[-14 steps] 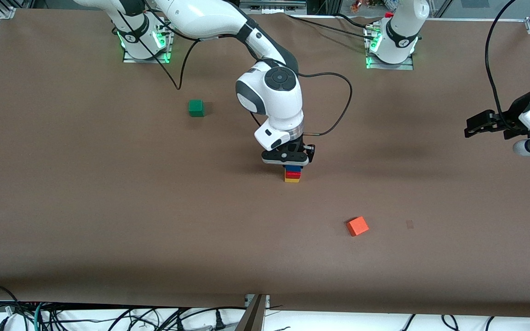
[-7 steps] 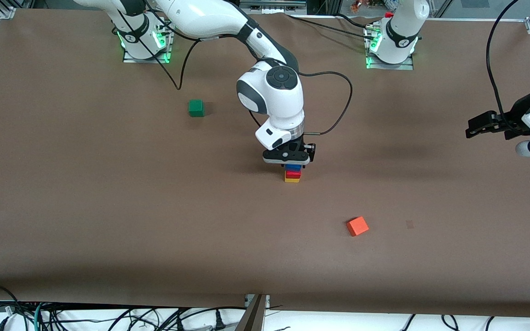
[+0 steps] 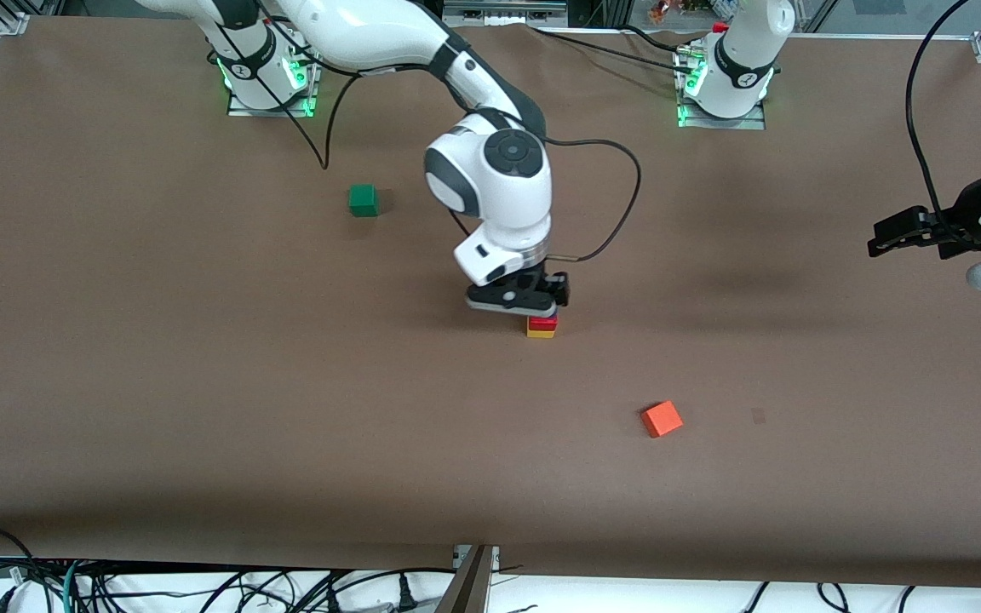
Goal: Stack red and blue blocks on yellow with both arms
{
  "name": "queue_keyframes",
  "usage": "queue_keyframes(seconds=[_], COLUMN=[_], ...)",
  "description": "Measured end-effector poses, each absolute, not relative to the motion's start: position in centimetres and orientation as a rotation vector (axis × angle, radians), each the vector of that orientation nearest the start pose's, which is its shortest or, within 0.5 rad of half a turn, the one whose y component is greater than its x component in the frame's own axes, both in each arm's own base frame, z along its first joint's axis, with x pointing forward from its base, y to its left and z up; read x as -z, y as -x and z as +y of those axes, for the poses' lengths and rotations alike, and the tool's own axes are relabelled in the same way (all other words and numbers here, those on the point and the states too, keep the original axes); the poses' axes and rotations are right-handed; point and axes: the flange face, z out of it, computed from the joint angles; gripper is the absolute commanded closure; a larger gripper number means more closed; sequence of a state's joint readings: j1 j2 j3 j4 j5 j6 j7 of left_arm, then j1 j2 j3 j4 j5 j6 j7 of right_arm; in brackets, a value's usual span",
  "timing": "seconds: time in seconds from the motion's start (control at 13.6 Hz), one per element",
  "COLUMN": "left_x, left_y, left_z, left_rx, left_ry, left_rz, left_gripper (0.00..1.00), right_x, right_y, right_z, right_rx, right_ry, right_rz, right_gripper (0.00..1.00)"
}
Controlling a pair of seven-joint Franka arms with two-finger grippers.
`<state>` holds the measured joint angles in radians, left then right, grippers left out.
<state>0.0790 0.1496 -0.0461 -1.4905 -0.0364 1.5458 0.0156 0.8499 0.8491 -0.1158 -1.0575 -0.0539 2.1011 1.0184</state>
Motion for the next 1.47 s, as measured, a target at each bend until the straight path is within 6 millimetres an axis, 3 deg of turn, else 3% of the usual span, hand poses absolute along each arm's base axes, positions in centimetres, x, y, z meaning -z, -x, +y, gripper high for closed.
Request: queue_keyframes(seconds=[0.22, 0.37, 0.52, 0.66, 0.81, 1.1, 1.25, 1.47], left_x=[-57.4, -57.4, -57.4, -57.4, -57.4, -57.4, -57.4, -57.3], left_y=[-59.5, -59.5, -59.5, -59.5, -59.5, -59.5, -59.5, -59.6], left_z=[1.7, 1.5, 1.3, 1.1, 1.0, 0.9, 0.8, 0.7], left_rx=[-0.145, -0.144, -0.144, -0.144, -0.144, -0.145, -0.145, -0.147], left_ry=[3.184, 3.184, 3.185, 3.185, 3.186, 3.186, 3.186, 3.186], left_rz=[-0.027, -0.023, -0.017, -0.010, -0.007, -0.006, -0.003, 0.001], left_gripper=[0.00, 0.00, 0.00, 0.00, 0.00, 0.00, 0.00, 0.00], right_x=[-40.8, -44.1, -47.4, -50.6, -53.3, -57.3, -58.3, -58.5], right_y=[-60.7, -63.3, -65.5, -66.2, -64.7, -57.7, -55.3, -54.8], right_z=[47.8, 41.9, 34.8, 27.6, 21.2, 10.9, 8.0, 7.6], right_rx=[0.309, 0.216, 0.121, 0.050, 0.021, 0.001, 0.019, 0.034], right_ry=[3.061, 3.082, 3.087, 3.052, 3.041, 3.053, 3.076, 3.115], right_rz=[0.457, 0.410, 0.332, 0.295, 0.240, 0.120, 0.041, -0.035], right_gripper=[0.00, 0.00, 0.00, 0.00, 0.00, 0.00, 0.00, 0.00])
